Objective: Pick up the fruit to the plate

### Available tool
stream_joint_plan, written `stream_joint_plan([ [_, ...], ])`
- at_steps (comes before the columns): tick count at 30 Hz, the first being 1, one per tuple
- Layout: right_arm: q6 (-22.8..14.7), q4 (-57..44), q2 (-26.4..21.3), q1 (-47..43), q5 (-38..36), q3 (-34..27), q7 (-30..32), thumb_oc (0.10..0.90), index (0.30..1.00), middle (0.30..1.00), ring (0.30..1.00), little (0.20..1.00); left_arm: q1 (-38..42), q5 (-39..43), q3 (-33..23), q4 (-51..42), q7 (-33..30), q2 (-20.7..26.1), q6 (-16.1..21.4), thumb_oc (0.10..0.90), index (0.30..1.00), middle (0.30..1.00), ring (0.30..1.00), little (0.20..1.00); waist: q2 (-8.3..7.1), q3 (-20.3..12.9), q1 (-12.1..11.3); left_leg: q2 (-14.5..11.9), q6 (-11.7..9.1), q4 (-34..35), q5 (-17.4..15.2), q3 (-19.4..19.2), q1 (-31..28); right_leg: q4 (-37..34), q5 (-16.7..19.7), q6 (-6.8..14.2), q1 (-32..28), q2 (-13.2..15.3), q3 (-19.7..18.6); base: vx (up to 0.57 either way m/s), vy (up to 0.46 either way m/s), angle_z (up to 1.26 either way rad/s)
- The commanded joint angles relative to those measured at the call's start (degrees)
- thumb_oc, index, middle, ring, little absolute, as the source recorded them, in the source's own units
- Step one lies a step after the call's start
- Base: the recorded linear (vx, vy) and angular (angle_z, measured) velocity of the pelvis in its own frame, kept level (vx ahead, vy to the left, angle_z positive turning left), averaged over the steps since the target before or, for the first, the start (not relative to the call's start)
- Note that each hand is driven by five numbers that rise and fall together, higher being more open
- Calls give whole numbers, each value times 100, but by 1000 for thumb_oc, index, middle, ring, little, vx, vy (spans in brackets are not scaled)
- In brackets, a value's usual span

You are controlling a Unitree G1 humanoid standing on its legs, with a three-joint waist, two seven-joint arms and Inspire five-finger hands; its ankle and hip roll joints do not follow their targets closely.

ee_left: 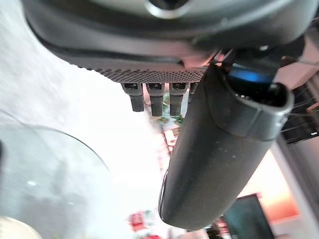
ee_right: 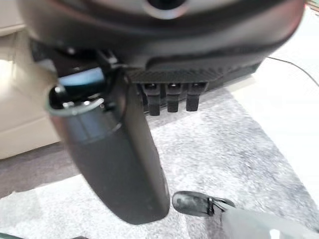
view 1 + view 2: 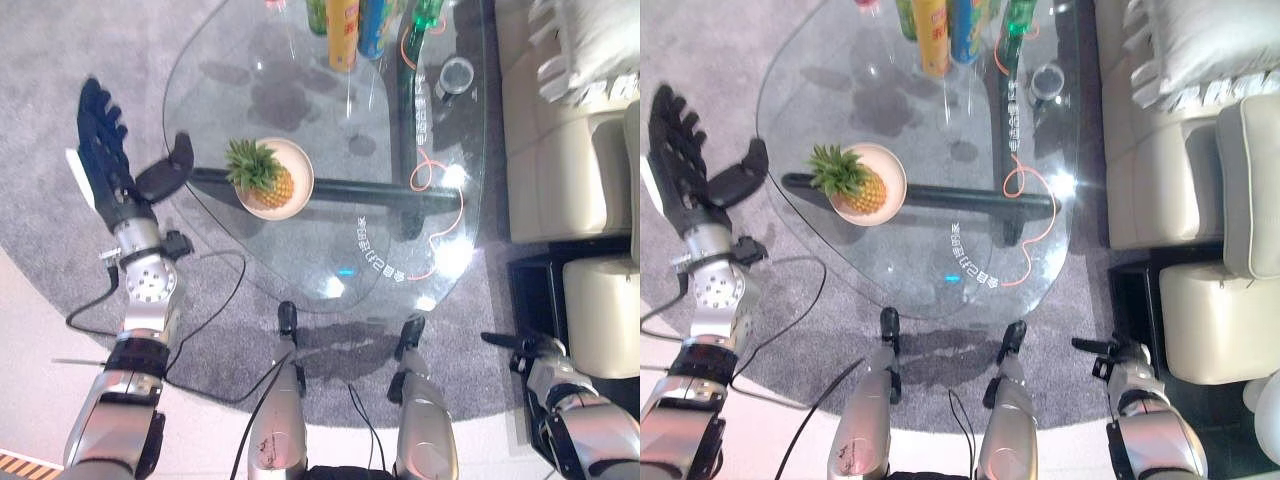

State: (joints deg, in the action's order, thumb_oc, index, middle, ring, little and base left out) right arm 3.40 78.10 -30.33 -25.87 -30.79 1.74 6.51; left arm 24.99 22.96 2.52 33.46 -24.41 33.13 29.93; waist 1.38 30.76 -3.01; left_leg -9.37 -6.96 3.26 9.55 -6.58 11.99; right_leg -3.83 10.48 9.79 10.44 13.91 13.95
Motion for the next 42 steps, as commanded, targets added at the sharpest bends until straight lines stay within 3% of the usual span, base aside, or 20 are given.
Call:
stream_joint_plan([
  [1,-217,65,-143,869,550,-17,-47,800,900,900,900,900,-204,-6,-359,579,199,115,164,800,900,900,900,900,-58,-1008,22,-125,-222,-257,-436,-96,48,465,-575,210,20,283,-88,158,31,-10],
  [7,-138,-45,139,1527,1341,66,-91,800,900,900,900,900,-1180,7,-595,1698,915,-186,-338,800,900,900,900,900,-118,-1552,53,-133,-180,-173,-464,-164,-602,362,-564,200,-615,269,-73,163,21,-3],
  [13,58,20,385,1982,1861,117,-238,800,900,900,900,900,-1811,-217,-626,2901,2059,-468,-1247,800,900,900,900,900,-101,-2089,112,-215,-200,62,-458,-312,-1312,186,-544,225,-1241,238,-2,169,29,0],
  [21,244,197,634,2054,2407,336,-333,800,900,900,900,900,-2082,-638,-123,3745,3184,-793,-1532,800,900,900,900,900,-57,-2404,195,-313,-265,174,-498,-393,-1664,-101,-460,277,-1659,202,122,24,7,-1],
  [24,339,186,708,2034,2545,418,-334,800,900,900,900,900,-2080,-728,142,3831,3309,-972,-1682,800,900,900,900,900,-42,-2453,212,-350,-291,174,-492,-402,-1682,-117,-466,279,-1698,193,168,0,0,0],
  [33,583,212,913,1969,2722,682,-423,800,900,900,900,900,-2030,-1294,523,4258,3551,-1277,-2614,800,900,900,900,900,-62,-2606,266,-357,-266,174,-565,-433,-1819,-117,-509,265,-1798,157,236,0,0,0],
  [42,636,235,1027,1908,2803,831,-505,800,900,900,900,900,-1927,-1359,626,4416,3665,-1346,-2880,800,900,900,900,900,-62,-2697,292,-339,-261,174,-622,-447,-1898,-117,-504,291,-1836,178,250,0,0,0],
])
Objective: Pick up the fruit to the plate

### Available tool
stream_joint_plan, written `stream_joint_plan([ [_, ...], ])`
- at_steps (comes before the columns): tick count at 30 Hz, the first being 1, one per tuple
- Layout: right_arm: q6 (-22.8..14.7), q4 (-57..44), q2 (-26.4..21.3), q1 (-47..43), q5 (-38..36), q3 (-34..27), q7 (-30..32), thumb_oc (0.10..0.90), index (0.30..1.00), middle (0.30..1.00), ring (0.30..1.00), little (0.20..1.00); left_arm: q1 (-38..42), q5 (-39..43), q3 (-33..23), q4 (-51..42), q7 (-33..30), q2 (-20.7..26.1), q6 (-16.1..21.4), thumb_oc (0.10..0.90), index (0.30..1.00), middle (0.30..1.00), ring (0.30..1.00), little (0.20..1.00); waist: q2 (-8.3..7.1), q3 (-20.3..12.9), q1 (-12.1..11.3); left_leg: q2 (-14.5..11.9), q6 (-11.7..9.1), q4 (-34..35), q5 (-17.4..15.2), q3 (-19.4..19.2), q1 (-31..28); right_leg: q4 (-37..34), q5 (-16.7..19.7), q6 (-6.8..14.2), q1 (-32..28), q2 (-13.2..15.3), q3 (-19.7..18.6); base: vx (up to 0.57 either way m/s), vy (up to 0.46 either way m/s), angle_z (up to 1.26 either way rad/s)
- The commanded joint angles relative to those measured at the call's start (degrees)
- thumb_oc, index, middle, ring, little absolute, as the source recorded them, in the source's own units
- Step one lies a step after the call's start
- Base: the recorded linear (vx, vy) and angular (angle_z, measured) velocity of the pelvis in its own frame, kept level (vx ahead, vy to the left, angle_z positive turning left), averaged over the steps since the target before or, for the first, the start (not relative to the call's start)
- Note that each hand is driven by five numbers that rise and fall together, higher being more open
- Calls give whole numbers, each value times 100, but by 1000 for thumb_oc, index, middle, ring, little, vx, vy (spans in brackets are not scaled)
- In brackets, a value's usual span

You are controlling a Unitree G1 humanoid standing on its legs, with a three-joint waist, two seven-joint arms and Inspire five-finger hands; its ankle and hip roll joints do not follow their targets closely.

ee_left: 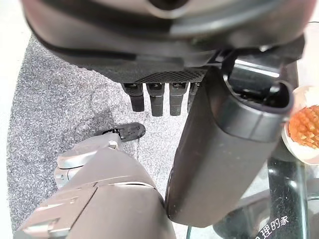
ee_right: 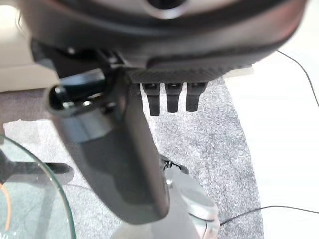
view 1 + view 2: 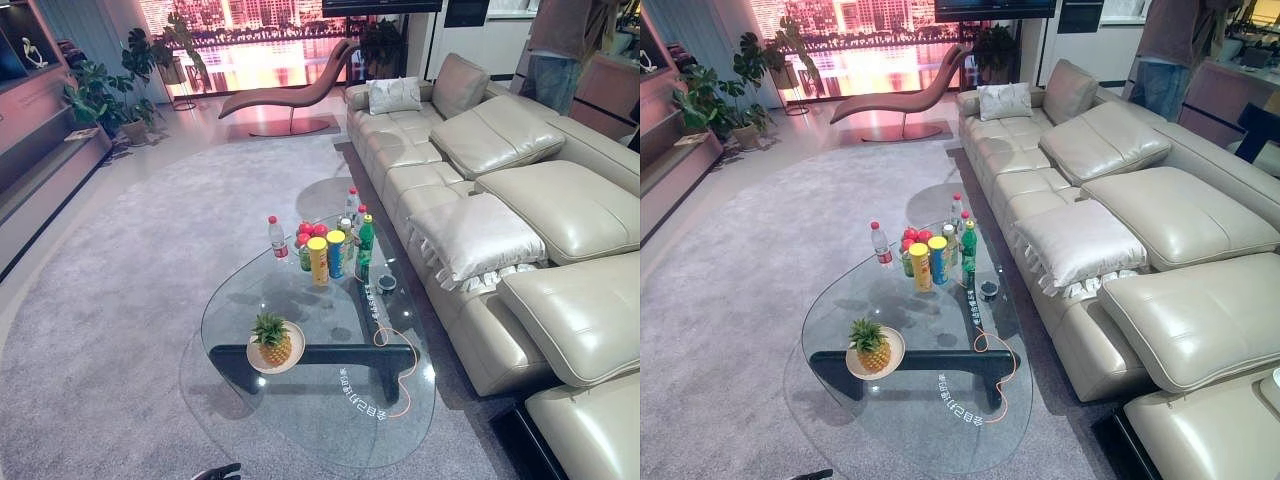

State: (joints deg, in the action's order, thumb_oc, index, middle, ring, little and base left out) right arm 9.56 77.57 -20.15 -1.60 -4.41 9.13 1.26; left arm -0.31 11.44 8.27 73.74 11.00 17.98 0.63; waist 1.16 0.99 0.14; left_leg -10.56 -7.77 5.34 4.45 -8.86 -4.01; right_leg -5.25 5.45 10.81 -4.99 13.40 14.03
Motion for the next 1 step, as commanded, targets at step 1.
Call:
stream_joint_plan([
  [1,21,288,10,-520,166,94,17,800,900,900,900,900,598,-209,55,384,123,167,50,800,900,900,900,900,-39,279,-25,-220,-182,-34,-111,-218,-297,25,1,191,-291,230,243,0,0,0],
])
